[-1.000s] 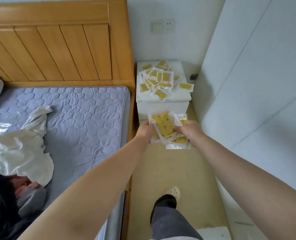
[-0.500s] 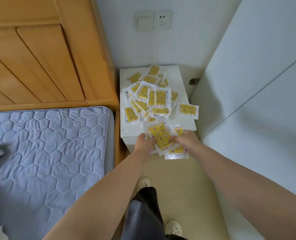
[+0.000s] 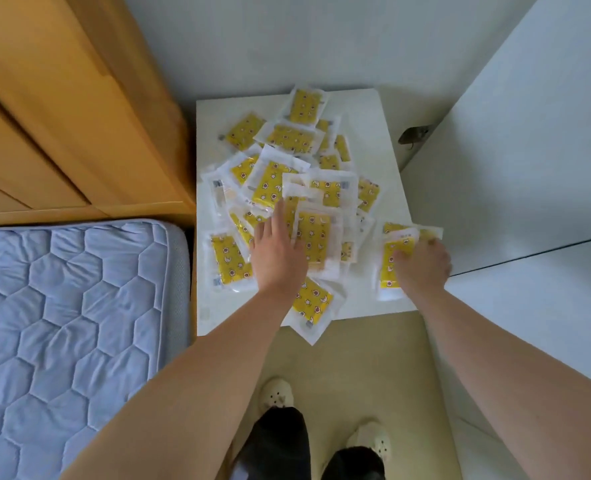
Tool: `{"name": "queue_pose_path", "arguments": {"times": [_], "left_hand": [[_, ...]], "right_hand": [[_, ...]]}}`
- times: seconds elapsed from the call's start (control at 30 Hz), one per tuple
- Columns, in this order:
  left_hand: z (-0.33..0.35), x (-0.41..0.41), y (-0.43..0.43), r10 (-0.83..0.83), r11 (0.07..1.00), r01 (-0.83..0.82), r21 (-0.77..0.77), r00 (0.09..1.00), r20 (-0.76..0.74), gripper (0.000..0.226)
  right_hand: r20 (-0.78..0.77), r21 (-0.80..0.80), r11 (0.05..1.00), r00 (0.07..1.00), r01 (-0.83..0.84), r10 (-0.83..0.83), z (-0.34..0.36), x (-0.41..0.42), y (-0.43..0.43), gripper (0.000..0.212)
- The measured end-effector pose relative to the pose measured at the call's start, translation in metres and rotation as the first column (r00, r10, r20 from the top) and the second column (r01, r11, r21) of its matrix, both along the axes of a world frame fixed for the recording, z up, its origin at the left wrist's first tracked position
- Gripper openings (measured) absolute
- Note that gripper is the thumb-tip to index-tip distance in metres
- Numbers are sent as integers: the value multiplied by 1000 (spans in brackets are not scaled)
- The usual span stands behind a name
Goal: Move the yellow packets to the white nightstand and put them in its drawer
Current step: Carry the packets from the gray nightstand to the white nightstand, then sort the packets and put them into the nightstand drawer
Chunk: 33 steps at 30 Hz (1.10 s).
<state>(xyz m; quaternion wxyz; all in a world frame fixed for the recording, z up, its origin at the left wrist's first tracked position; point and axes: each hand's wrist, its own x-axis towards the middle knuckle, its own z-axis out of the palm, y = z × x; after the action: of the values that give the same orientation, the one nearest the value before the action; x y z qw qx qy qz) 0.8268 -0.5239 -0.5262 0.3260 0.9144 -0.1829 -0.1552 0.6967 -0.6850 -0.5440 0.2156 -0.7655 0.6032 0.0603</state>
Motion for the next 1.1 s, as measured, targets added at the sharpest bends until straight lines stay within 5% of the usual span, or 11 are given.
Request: {"name": "queue_pose_path", "arguments": {"times": [0.23,0.3,0.43,1.1], "left_hand": [[-53,-12,-3,-352,923,260,285,868,350,69],[-55,-14,-1,-433,877,311,367,843,320,54],[-59,-17,2,-488,804,322,500,838,244,72],[-39,-42,14,-499,771,316,552,839,218,69]], "right_hand": [[174,-80,968,953,-238,249,-40,17,36,58],[184,-104,959,942,-264,280,-42,20,35,57],[227,-133,940,914,-314,337,-36,5,25,47],[285,49,924,892,-379,351,-16,-62,54,56]]}}
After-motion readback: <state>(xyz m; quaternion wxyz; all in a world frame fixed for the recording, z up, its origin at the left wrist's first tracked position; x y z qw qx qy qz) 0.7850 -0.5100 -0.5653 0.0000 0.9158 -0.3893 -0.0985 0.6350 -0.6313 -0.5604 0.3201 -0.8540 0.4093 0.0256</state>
